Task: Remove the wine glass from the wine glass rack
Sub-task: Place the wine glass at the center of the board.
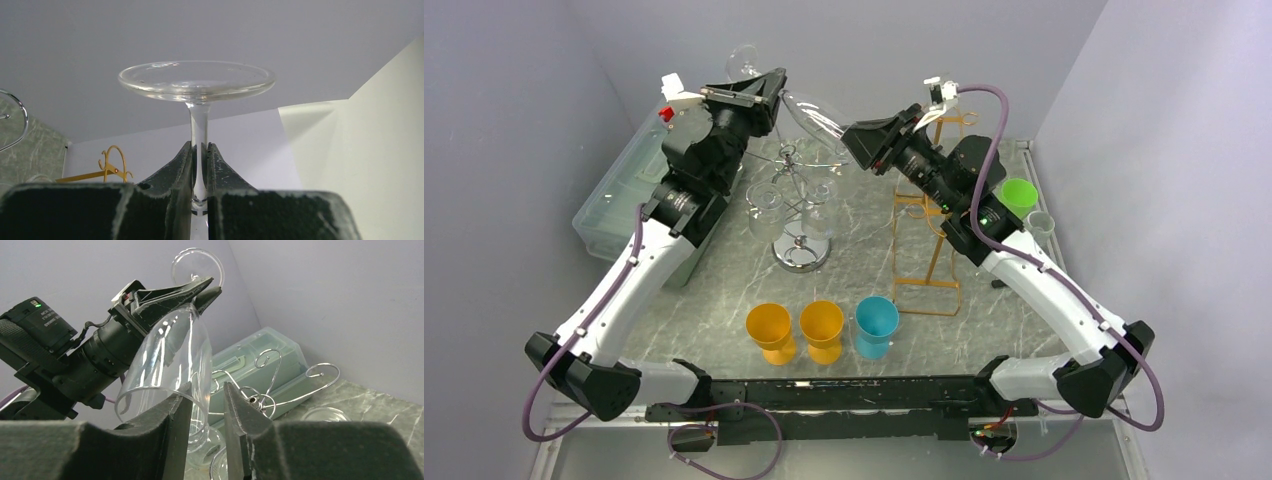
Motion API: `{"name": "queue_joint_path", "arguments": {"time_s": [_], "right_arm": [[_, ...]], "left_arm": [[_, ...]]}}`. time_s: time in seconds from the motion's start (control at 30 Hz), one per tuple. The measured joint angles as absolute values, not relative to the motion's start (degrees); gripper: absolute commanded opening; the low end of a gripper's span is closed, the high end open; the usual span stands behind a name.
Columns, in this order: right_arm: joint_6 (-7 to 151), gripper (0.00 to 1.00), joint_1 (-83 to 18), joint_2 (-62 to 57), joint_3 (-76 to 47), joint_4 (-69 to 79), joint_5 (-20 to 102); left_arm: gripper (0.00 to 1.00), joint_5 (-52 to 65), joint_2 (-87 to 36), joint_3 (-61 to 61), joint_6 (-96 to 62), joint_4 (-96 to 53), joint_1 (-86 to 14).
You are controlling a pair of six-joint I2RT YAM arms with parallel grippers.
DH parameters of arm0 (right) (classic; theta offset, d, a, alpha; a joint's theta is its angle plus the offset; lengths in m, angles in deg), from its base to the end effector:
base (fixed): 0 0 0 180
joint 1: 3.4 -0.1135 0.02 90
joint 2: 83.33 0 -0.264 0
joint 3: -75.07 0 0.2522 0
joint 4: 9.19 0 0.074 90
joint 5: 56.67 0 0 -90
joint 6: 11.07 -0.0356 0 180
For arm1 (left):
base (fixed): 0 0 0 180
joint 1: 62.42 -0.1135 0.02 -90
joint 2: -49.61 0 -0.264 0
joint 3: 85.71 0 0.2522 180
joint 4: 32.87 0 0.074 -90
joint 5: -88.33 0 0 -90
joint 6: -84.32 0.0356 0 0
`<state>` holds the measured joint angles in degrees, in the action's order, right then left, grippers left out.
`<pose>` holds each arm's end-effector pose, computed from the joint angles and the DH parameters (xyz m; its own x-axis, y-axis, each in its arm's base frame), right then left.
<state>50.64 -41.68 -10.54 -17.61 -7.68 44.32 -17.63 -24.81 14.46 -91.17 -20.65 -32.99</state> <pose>0.2175 0.1803 0.4858 -0.1376 0.4841 -0.8641 -0.7779 0.4873 0.3968 0.2500 -0.1298 0.5027 -0.2228 -0.9748 -0.0123 0.2220 -0.0384 -0.9743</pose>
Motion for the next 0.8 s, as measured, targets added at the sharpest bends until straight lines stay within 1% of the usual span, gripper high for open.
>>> {"name": "queue_joint_path", "arguments": {"time_s": [0.07,0.17,0.3,0.37,0.43,0.53,0.6,0.67,0.8], "right_arm": [[50.09,0.25,-41.73,-9.99,-17.61,-7.88,44.23],[49.26,0.17,-41.75,-9.73,-17.61,-8.07,43.88],[48.69,0.0,-41.75,-9.69,-17.61,-8.51,42.66],[48.37,0.0,-41.75,-9.51,-17.61,-8.6,42.04],[48.19,0.0,-41.75,-9.42,-17.61,-8.53,41.37],[47.95,0.0,-41.99,-9.42,-17.61,-8.45,40.65],[47.78,0.0,-42.25,-9.42,-17.61,-8.45,40.08],[47.64,0.0,-42.47,-9.42,-17.61,-8.49,39.25],[47.56,0.0,-42.49,-9.47,-17.61,-8.4,37.39]], "left_arm": [[0.0,-17.63,-24.81,14.11,-91.8,-20.74,-33.03],[0.0,-17.61,-24.81,13.65,-92.22,-21.11,-33.03],[0.0,-17.59,-24.78,13.11,-92.87,-21.87,-33.03],[0.0,-17.59,-24.74,12.89,-92.87,-21.96,-33.03],[0.05,-17.61,-24.72,12.63,-93.01,-21.96,-33.06],[0.21,-17.57,-24.67,12.6,-92.83,-21.92,-33.1],[0.35,-17.41,-24.48,12.6,-92.13,-21.81,-33.14],[0.54,-16.21,-24.32,12.6,-90.89,-21.41,-33.12],[0.72,-13.41,-23.91,12.1,-88.04,-21.3,-32.77]]}}
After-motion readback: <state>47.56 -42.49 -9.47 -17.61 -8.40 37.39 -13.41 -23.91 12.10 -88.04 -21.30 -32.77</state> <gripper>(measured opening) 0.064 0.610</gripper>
